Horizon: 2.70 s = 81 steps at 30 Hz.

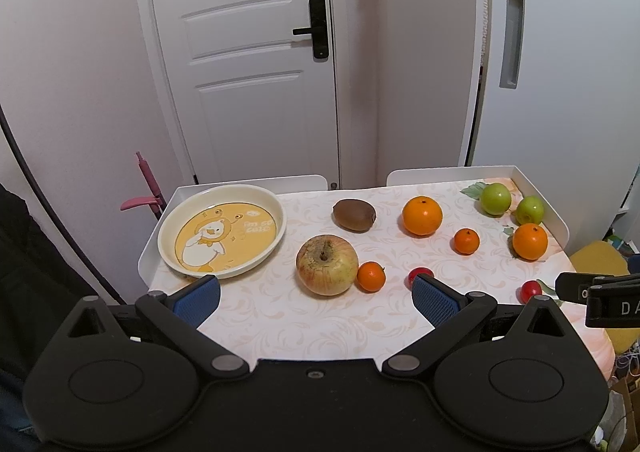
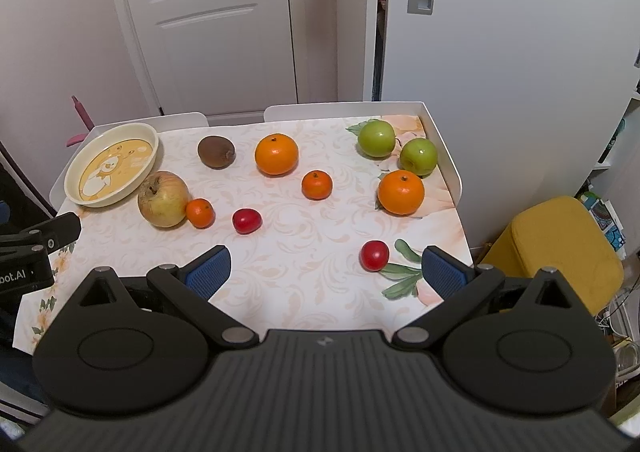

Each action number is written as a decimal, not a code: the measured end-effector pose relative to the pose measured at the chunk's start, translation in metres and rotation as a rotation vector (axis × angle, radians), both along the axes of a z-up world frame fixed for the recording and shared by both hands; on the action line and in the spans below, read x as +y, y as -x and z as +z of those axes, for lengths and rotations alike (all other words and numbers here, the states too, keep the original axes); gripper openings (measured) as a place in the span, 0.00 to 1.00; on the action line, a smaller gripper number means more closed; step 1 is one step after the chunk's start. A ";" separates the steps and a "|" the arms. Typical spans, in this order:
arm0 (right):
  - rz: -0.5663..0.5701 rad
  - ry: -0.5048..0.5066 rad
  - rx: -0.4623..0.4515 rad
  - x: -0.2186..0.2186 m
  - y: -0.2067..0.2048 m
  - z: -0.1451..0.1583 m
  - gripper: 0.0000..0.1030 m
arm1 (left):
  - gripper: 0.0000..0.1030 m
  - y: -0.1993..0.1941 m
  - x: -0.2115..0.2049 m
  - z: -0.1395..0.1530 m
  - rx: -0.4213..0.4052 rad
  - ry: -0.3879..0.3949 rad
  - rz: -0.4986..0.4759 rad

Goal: Organize fruits
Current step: 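Grasp the large apple with the left tool while the right tool grasps a red tomato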

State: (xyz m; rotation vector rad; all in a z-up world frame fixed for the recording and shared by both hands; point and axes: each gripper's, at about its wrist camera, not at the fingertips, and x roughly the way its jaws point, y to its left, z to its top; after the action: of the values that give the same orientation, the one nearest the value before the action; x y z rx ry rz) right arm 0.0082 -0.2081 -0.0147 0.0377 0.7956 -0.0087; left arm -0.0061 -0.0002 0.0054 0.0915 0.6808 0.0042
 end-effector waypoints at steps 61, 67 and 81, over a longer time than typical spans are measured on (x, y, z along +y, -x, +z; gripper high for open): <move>0.313 0.053 0.003 0.081 -0.126 -0.150 0.72 | 0.77 -0.153 0.022 -0.142 0.095 -0.145 -0.535; 0.338 0.050 -0.003 0.084 -0.127 -0.150 0.65 | 0.77 -0.150 0.022 -0.141 0.096 -0.152 -0.516; 0.386 0.065 -0.022 0.084 -0.130 -0.133 0.49 | 0.77 -0.126 0.041 -0.132 0.089 -0.123 -0.374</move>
State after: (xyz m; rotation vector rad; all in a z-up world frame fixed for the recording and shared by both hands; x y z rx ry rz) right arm 0.1378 -0.1236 -0.1473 -0.1778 0.7696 0.3307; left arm 0.1195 0.0413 -0.1269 0.3375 0.7444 -0.3196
